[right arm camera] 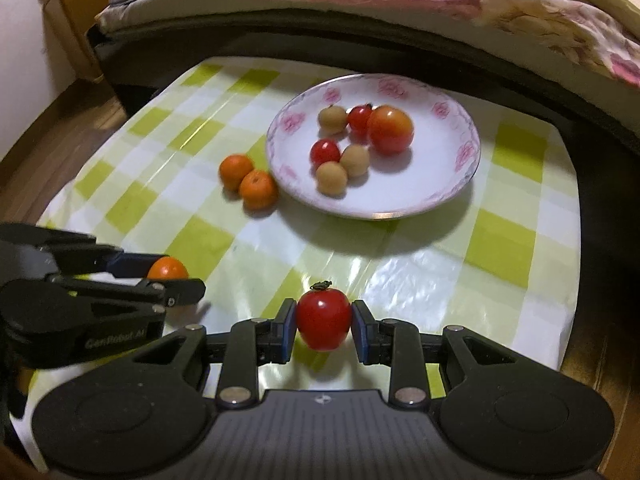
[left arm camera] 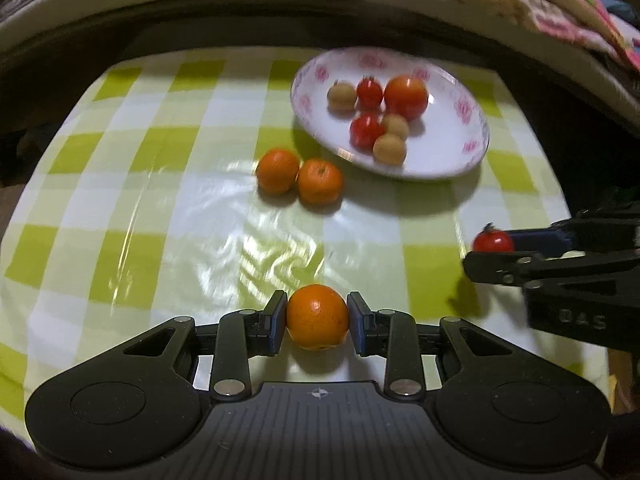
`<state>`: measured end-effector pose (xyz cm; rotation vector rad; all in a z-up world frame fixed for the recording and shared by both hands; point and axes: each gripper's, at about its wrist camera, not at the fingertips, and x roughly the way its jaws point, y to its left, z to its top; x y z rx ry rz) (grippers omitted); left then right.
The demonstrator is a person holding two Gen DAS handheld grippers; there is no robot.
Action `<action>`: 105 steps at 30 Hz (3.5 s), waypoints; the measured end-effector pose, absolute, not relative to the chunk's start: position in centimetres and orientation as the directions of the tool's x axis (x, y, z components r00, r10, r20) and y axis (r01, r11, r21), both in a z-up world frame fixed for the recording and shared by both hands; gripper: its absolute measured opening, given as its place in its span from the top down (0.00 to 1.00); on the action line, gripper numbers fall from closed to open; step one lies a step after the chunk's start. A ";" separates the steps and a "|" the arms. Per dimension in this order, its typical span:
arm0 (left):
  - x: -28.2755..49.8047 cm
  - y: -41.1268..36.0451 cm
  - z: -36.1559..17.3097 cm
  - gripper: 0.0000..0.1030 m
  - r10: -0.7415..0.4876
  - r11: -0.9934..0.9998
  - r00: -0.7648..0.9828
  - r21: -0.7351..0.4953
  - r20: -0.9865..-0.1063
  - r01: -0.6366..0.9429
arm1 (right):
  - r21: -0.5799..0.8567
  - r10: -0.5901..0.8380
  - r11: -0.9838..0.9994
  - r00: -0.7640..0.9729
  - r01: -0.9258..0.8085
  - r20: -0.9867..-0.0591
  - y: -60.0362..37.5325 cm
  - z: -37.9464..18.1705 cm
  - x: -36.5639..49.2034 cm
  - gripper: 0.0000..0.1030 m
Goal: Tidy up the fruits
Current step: 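Carry the mandarin and red tomato over the plate and release both, then move both open tools back toward the mandarins on the cloth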
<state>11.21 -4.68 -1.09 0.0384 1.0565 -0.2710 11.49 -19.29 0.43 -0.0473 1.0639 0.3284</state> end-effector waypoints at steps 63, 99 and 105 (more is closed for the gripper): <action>19.4 -6.7 3.2 0.44 -0.203 0.976 0.602 -0.112 -0.772 0.185 | 0.209 0.232 0.972 0.575 -0.108 -0.784 -22.5 2.1 20.2 0.64; 20.2 -2.8 -0.9 0.45 -0.173 0.981 0.523 -0.102 -0.835 0.163 | 0.237 0.342 0.935 0.482 -0.265 -0.807 -18.1 1.5 17.2 0.64; 20.7 -3.4 -1.5 0.47 -0.172 0.982 0.523 -0.104 -0.834 0.156 | 0.239 0.341 0.935 0.474 -0.263 -0.812 -18.5 1.4 17.1 0.64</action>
